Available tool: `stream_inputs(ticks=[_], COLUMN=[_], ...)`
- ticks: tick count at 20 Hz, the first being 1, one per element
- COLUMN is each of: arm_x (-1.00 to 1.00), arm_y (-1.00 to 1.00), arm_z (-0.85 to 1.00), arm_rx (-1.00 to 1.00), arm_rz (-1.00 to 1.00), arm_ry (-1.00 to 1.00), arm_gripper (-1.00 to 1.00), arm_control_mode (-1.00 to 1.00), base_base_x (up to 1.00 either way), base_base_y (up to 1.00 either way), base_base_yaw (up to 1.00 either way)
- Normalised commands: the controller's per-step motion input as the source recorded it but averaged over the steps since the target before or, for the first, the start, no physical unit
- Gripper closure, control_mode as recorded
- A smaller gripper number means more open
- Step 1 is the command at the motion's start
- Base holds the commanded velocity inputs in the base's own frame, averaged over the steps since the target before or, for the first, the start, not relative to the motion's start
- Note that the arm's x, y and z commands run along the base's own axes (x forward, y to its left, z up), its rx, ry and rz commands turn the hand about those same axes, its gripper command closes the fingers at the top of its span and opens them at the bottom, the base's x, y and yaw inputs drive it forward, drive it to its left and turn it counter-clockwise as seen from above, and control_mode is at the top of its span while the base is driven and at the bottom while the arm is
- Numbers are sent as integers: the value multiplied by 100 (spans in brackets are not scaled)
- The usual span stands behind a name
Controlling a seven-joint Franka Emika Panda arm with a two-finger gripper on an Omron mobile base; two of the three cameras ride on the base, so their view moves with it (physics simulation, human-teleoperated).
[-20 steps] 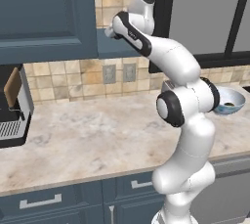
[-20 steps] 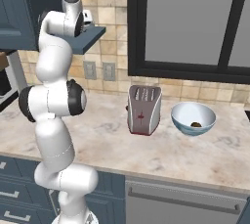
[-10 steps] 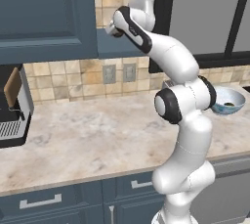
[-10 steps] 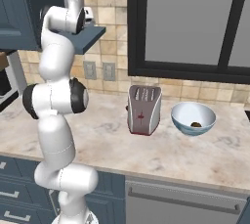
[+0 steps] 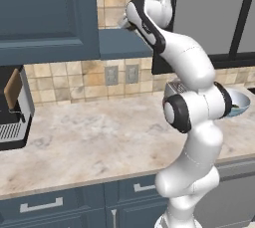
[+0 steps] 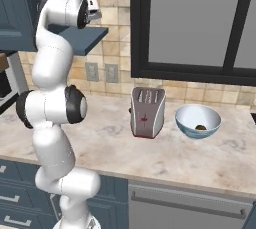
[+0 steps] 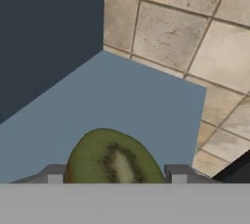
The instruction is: Pick the kiwis from the cabinet and place them in one bowl. Pick the lemon from the sink and place it in the other bowl.
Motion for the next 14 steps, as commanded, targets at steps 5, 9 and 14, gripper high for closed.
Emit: stream_inputs(ticks=[5, 9, 14], arm_x=[-95, -100, -100], arm_y=[-23, -6, -15], arm_z=[4, -1, -9], arm_rx=[0, 0, 0], arm_rz=[-9, -3, 0], arm_ry=[0, -4, -5], arm_gripper=[100, 100, 100], arm_control_mode=[-100, -100, -100], base_base_x=[0, 0, 0], base_base_y=[0, 0, 0], base_base_yaw=[0, 0, 0])
